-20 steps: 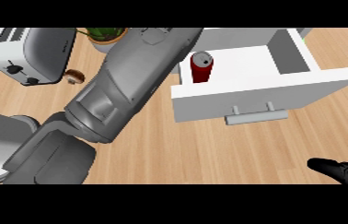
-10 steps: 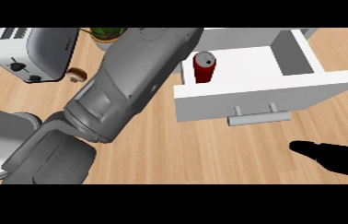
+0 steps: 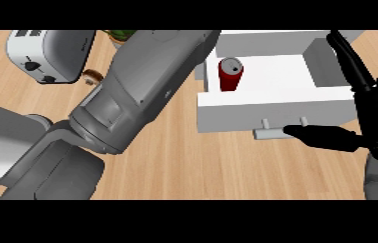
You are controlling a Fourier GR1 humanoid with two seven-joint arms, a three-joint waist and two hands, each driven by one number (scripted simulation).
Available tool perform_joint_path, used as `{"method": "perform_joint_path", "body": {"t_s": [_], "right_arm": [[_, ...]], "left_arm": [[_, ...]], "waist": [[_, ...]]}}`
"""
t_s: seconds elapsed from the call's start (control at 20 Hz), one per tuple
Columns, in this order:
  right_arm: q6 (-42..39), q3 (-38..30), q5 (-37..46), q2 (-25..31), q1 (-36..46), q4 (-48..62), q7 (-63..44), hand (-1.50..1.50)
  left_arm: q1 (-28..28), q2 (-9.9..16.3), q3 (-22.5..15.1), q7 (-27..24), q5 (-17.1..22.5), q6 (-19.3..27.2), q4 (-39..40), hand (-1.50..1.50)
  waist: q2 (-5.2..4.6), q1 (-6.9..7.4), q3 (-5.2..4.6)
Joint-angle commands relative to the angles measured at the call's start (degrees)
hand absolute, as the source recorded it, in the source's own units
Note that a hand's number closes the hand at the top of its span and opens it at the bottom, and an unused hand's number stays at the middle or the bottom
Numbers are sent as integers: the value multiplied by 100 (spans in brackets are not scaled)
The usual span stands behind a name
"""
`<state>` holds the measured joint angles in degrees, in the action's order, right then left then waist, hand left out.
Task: Pick up the can, place it into the drawer and close the drawer
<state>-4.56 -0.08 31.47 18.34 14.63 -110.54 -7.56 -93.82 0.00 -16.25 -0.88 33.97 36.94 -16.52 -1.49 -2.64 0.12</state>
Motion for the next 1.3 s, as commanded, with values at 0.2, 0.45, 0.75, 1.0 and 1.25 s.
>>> {"method": "perform_joint_path", "body": {"t_s": [0.2, 0.45, 0.75, 1.0, 1.25], "right_arm": [[659, 743, 1581, -165, 866, 1884, 265, -150], [1166, 905, 2133, -458, 1463, 3088, 450, -150], [2318, 688, 2472, -780, 1942, 4869, 1077, -150], [3061, 357, 2793, -864, 2671, 5991, 980, -150], [3721, -40, 2848, -773, 3456, 7099, 1153, -150]], "left_arm": [[-91, 0, -77, 172, -109, -145, 7, -150], [218, 174, 92, -85, -108, -298, -97, -150], [341, 387, 195, 60, -145, -279, -248, -150], [524, 834, 87, 422, -288, -503, -535, -150], [736, 783, -57, 676, -406, -443, -963, -150]], "waist": [[65, 294, -7], [79, 336, -9], [76, 403, -6], [98, 543, -8], [100, 665, -6]]}}
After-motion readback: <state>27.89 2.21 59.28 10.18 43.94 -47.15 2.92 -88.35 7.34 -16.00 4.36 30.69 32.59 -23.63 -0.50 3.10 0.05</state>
